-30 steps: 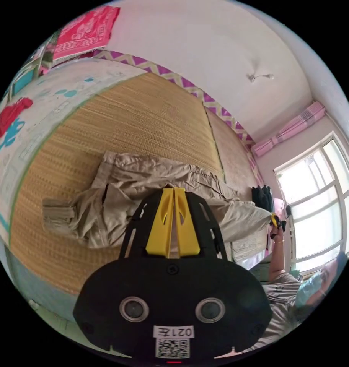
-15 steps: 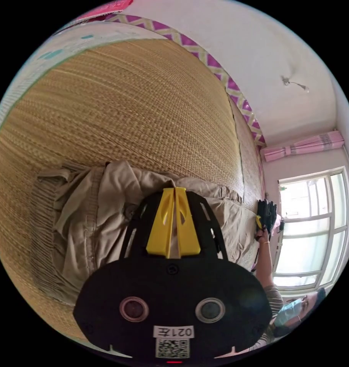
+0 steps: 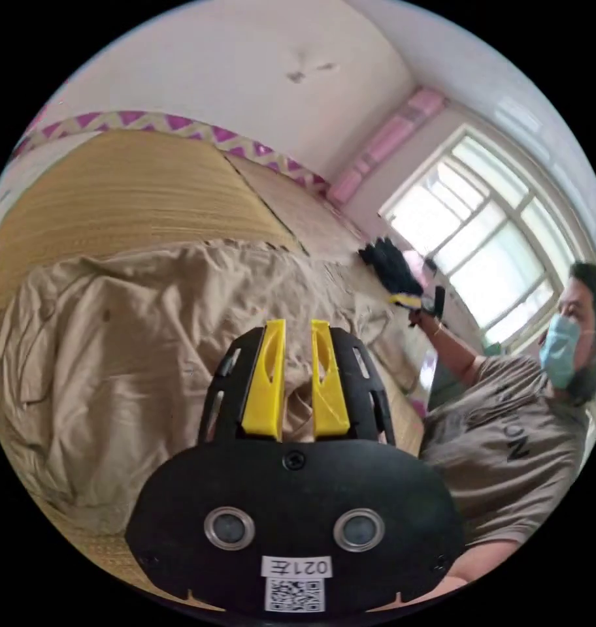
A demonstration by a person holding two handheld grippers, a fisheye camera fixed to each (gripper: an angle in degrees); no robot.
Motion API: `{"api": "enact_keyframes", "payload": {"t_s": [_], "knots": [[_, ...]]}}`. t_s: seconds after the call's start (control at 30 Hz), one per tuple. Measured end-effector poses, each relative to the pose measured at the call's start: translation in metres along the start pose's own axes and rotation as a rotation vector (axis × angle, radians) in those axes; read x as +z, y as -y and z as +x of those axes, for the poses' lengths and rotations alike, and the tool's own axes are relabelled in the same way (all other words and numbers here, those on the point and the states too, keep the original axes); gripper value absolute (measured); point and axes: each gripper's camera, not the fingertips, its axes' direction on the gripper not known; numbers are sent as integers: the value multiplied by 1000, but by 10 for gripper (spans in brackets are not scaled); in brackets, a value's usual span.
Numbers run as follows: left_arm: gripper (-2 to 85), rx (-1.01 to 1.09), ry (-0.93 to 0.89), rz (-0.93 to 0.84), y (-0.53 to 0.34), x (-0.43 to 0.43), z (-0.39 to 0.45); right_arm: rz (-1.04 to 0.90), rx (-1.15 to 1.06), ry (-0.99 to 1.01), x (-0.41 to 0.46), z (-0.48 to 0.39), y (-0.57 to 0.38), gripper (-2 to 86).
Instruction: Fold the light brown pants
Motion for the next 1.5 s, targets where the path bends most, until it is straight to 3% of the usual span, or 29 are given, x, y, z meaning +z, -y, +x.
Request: {"api": "enact_keyframes", "payload": {"t_s": [0.1,0.13,0.23,0.43,0.53,0.67,0.93,1.2,1.33,1.5], "knots": [[2,3,185,-326,-8,86,9,-206,-106,-212,52,-42,9,-8],[-4,0,137,-237,-14,82,2,-256,-151,-268,64,-52,15,-8],[-8,-123,-13,-220,-22,79,-27,-286,-337,-426,70,-81,21,-7],[-9,-107,14,-91,-55,51,11,-402,-92,-380,28,-40,47,-2],[-9,-115,11,-35,-88,29,31,-208,170,-303,-46,3,22,12],[-9,-104,9,12,-131,2,53,-116,442,-222,-105,63,-29,79],[-9,-143,-81,87,-200,-37,70,22,961,108,-116,177,-115,111],[-10,-180,-177,203,-277,-71,66,144,1137,259,-126,228,-136,94],[-10,-252,-186,275,-320,-82,55,185,1181,374,-117,253,-134,28],[-10,-266,-178,313,-365,-109,45,282,1189,368,-142,258,-109,4]]}}
